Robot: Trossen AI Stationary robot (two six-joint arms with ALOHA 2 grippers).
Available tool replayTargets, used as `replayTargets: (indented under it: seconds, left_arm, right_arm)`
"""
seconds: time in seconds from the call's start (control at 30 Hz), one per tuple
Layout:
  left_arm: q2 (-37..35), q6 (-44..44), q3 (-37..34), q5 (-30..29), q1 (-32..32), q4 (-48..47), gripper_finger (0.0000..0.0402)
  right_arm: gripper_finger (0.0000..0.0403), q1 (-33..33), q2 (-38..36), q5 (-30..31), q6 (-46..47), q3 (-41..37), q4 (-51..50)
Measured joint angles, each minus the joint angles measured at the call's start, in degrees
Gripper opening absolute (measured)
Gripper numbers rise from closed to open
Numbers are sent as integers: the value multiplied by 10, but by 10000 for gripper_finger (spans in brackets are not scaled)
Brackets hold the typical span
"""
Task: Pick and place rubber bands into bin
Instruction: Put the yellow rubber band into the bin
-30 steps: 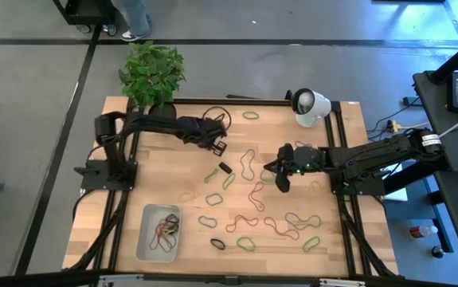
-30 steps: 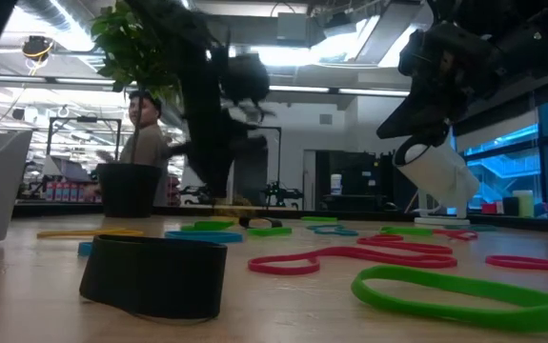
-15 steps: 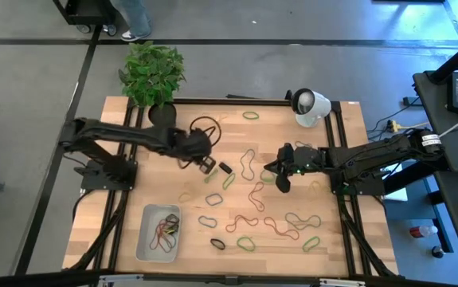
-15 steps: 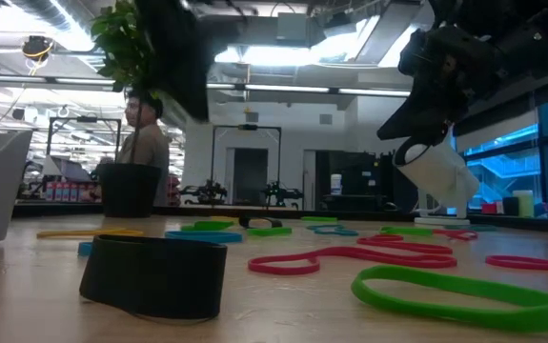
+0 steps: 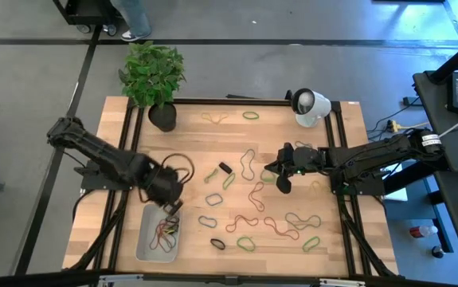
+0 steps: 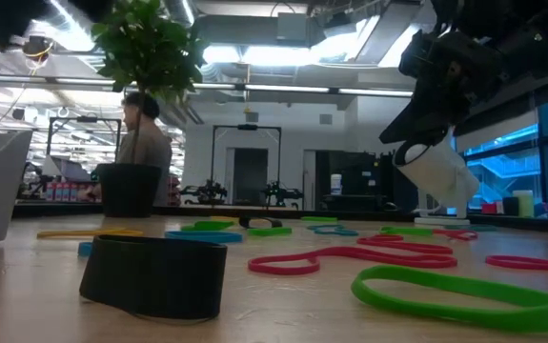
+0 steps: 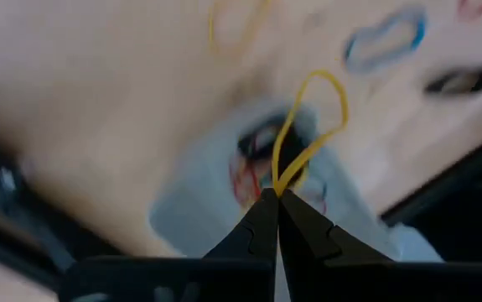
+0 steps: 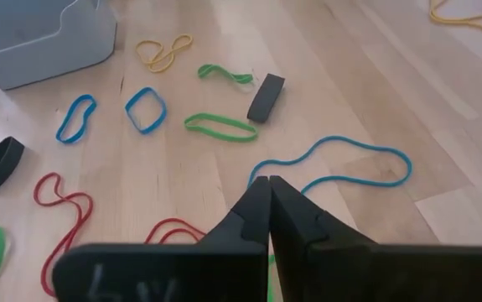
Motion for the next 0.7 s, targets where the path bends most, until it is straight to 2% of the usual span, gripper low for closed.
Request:
replayTargets:
  seconds: [0.17,0.3,0.7]
  left_arm:
    - [6,-122,-3,17,-72,2,2]
    - [28,-179,-3,25,-112,6,2]
    - [145,-183,-3,25,-143,55,2]
  right_arm:
    - [7,0,0,0,-1,0,0]
    - [7,0,0,0,-1,0,-1]
    - [7,0,0,0,-13,0,-1]
